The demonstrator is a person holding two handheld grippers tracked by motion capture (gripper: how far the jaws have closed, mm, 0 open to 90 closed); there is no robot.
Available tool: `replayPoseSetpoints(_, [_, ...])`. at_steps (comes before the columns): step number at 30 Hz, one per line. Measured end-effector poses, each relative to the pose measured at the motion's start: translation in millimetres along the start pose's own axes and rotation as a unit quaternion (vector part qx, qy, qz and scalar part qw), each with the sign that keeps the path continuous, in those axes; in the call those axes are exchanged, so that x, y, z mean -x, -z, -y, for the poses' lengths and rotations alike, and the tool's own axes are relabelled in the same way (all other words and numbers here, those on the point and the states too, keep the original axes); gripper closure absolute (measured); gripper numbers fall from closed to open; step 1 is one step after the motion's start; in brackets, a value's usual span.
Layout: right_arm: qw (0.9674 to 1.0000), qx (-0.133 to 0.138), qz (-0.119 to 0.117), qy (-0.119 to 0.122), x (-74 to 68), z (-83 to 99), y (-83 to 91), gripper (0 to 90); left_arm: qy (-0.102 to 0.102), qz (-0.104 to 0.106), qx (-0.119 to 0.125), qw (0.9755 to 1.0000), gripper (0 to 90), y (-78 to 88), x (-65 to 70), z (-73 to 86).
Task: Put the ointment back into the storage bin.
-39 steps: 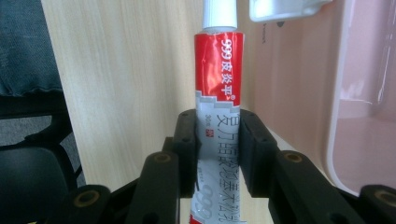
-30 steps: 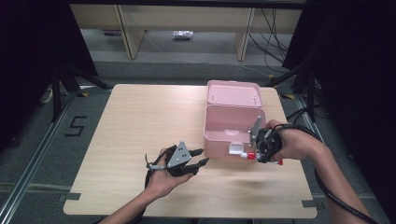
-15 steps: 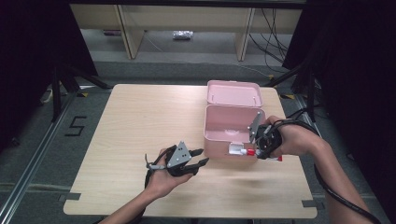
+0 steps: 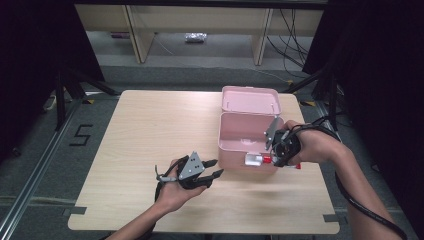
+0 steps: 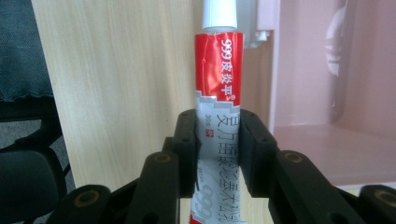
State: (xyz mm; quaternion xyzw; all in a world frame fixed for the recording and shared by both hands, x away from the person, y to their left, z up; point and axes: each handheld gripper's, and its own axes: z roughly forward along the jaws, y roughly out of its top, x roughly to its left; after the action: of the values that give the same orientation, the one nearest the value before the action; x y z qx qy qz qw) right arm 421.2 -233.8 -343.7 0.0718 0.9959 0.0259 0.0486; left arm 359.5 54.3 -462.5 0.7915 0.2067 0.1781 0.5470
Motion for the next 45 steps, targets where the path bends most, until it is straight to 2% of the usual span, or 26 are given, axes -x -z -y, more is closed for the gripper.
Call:
replayPoseSetpoints(2, [1.0000,-0.001,0.000,0.003,1.6,-1.0,1.0,71.7,0.003,0.000,0.000,1.0000,60.7,0.0,0.4,0.2])
replayPoseSetpoints(3, [0.9996,0.005,0.000,0.026,4.8,-1.7,0.8,71.7,0.003,-0.001,0.000,1.0000,60.7,0.0,0.4,0.3])
replayPoseSetpoints(7, [1.0000,-0.001,0.000,0.000,4.1,-3.0,3.7,71.7,0.001,0.001,0.000,1.0000,60.6,-0.3,0.5,0.2])
replayPoseSetpoints(9, [0.9998,0.006,0.003,0.019,6.9,-4.3,3.8,71.7,0.003,0.001,0.000,1.0000,60.5,-0.5,1.0,0.4])
replayPoseSetpoints(10, [0.9999,0.000,0.004,0.010,7.0,-4.3,4.8,71.7,0.001,0.002,-0.001,1.0000,60.4,-0.6,0.8,0.3])
replayPoseSetpoints(11, [0.9998,0.002,0.003,0.019,8.6,-4.7,4.6,71.7,0.001,0.002,-0.001,1.0000,60.5,-0.6,0.8,0.4])
replayPoseSetpoints(14, [1.0000,-0.001,0.006,0.001,8.1,-5.8,5.6,71.7,0.003,0.001,-0.001,1.0000,60.5,-0.3,1.1,0.4])
replayPoseSetpoints(15, [0.9999,0.005,0.004,0.014,10.3,-6.7,5.3,71.7,0.003,0.001,-0.001,1.0000,60.4,-0.2,1.1,0.4])
replayPoseSetpoints(16, [0.9999,0.006,0.006,0.008,10.4,-7.1,5.9,71.7,0.003,0.001,-0.001,1.0000,60.4,-0.1,1.1,0.4])
replayPoseSetpoints(18, [0.9996,0.008,0.008,0.027,13.3,-8.8,6.4,71.7,0.003,0.000,-0.001,1.0000,60.4,0.3,1.0,0.2])
replayPoseSetpoints(21, [0.9999,0.003,0.011,0.008,13.6,-9.6,9.4,71.7,0.001,0.000,0.000,1.0000,60.4,0.6,0.4,-0.3])
replayPoseSetpoints(23, [0.9998,0.010,0.009,0.016,16.4,-10.4,9.5,71.7,-0.001,0.000,-0.001,1.0000,60.5,0.7,0.1,-0.5])
replayPoseSetpoints(27, [0.9999,0.001,0.012,0.010,18.7,-12.1,10.1,71.7,-0.001,0.000,-0.001,1.0000,60.4,1.2,-0.4,-0.5])
replayPoseSetpoints(28, [1.0000,-0.004,0.009,0.000,18.3,-12.8,10.7,71.7,0.001,0.000,-0.001,1.0000,60.4,1.2,-0.2,-0.5])
replayPoseSetpoints(29, [0.9997,0.003,0.011,0.021,21.1,-13.6,10.2,71.7,0.001,0.000,-0.001,1.0000,60.4,1.2,-0.3,-0.6])
replayPoseSetpoints(30, [0.9999,0.001,0.011,0.010,20.0,-14.1,11.2,71.7,0.002,0.000,-0.002,1.0000,60.5,1.2,-0.1,-0.5])
replayPoseSetpoints(31, [0.9995,0.008,0.018,0.026,21.9,-15.1,11.0,71.7,-0.001,0.001,-0.002,1.0000,60.4,1.1,-0.4,-0.7])
replayPoseSetpoints(33, [0.9995,0.005,0.018,0.026,22.4,-16.7,11.6,71.7,-0.001,0.001,-0.002,1.0000,60.4,1.0,-0.3,-0.7])
replayPoseSetpoints(34, [0.9998,0.001,0.015,0.012,20.9,-16.9,11.9,71.7,-0.001,0.001,-0.002,1.0000,60.4,0.9,-0.3,-0.8])
replayPoseSetpoints(36, [0.9997,0.006,0.014,0.020,22.6,-18.2,11.6,71.7,0.002,0.000,-0.001,1.0000,60.4,0.9,0.2,-1.0])
replayPoseSetpoints(37, [0.9992,0.006,0.016,0.037,25.0,-19.5,11.6,71.7,0.002,0.000,-0.001,1.0000,60.4,0.9,0.2,-1.0])
replayPoseSetpoints(38, [0.9990,0.010,0.016,0.041,25.9,-20.0,11.4,71.7,0.002,0.000,-0.001,1.0000,60.4,0.9,0.2,-1.1])
replayPoseSetpoints(39, [0.9998,0.003,0.015,0.013,23.5,-20.1,12.4,71.7,0.002,0.000,-0.001,1.0000,60.4,0.8,0.3,-1.0])
replayPoseSetpoints(41, [0.9990,0.007,0.020,0.040,27.3,-22.0,12.7,71.7,-0.001,0.002,-0.002,1.0000,60.4,0.5,0.2,-0.7])
replayPoseSetpoints(43, [0.9997,0.004,0.016,0.018,24.6,-22.9,12.6,71.7,0.000,0.003,-0.002,1.0000,60.5,-0.3,0.8,-0.4])
replayPoseSetpoints(45, [0.9995,0.006,0.017,0.027,26.1,-24.6,12.9,71.7,-0.001,0.004,-0.003,1.0000,60.5,-0.6,0.9,-0.6])
